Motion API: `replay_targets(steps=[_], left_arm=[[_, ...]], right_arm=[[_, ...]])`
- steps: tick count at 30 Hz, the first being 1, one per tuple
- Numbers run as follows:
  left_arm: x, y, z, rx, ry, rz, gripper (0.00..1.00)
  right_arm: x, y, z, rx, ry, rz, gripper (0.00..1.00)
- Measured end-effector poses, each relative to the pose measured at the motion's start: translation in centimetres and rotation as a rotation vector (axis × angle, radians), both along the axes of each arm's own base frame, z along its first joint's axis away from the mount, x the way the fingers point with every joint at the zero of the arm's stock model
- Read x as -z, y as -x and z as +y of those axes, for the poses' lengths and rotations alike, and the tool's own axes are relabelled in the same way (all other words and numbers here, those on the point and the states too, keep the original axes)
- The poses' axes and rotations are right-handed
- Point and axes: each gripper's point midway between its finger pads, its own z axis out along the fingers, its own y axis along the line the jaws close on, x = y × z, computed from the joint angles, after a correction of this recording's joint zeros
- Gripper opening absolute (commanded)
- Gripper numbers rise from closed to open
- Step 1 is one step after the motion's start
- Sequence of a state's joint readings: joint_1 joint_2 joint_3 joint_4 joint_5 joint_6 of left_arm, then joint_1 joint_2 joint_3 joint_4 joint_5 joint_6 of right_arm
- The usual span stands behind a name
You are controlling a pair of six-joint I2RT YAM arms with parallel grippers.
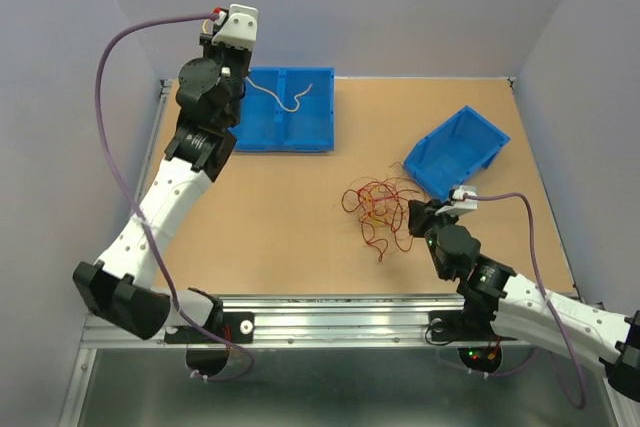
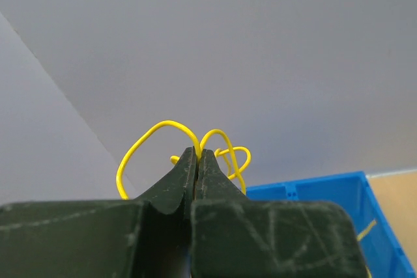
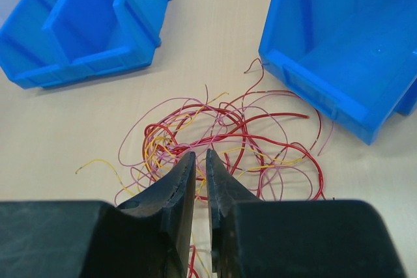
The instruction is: Untangle the cables
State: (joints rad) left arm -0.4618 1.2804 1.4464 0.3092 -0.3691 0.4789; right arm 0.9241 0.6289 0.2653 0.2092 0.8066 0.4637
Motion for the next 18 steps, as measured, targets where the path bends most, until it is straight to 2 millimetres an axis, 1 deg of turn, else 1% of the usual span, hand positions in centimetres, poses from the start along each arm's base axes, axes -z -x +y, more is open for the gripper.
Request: replay_targets(steps=[3,6,8,12,14,15,17,18], left_arm=[[2.5,-3.3,0.0,-0.005,-0.030,0.068,0.00],[3.9,-5.9,0.1,0.000,-0.039,0.102,0.00],[4.6,-7.1,0.2,0.006,-0.039,0.116,0.00],[6.0,-8.8,0.6,0.015,-0.038,0.137,0.00],[7.2,-9.9,0.8,0.018,-0.038,0.154,0.00],[8.1,-10.7,0.9,0.020,-0.039,0.167,0.00],[10.5,-12.4,1.1,0.024,-0.041,0.211,0.00],[12.2,-13.4,1.3,0.026,-0.043,0.245,0.00]], right_arm=[[-0.1,0.0,0.0,-0.003,-0.004,-0.002,0.18],[-0.5,0.1,0.0,-0.007,-0.016,-0.011,0.18],[-0.7,0.1,0.0,-0.009,-0.026,-0.018,0.18],[-1.1,0.3,0.1,-0.020,-0.039,-0.027,0.18],[-1.2,0.3,0.2,-0.027,-0.043,-0.029,0.18],[-1.2,0.3,0.2,-0.029,-0.044,-0.030,0.19],[-1.2,0.4,0.3,-0.035,-0.043,-0.029,0.19],[-1.2,0.4,0.4,-0.039,-0.043,-0.029,0.19]])
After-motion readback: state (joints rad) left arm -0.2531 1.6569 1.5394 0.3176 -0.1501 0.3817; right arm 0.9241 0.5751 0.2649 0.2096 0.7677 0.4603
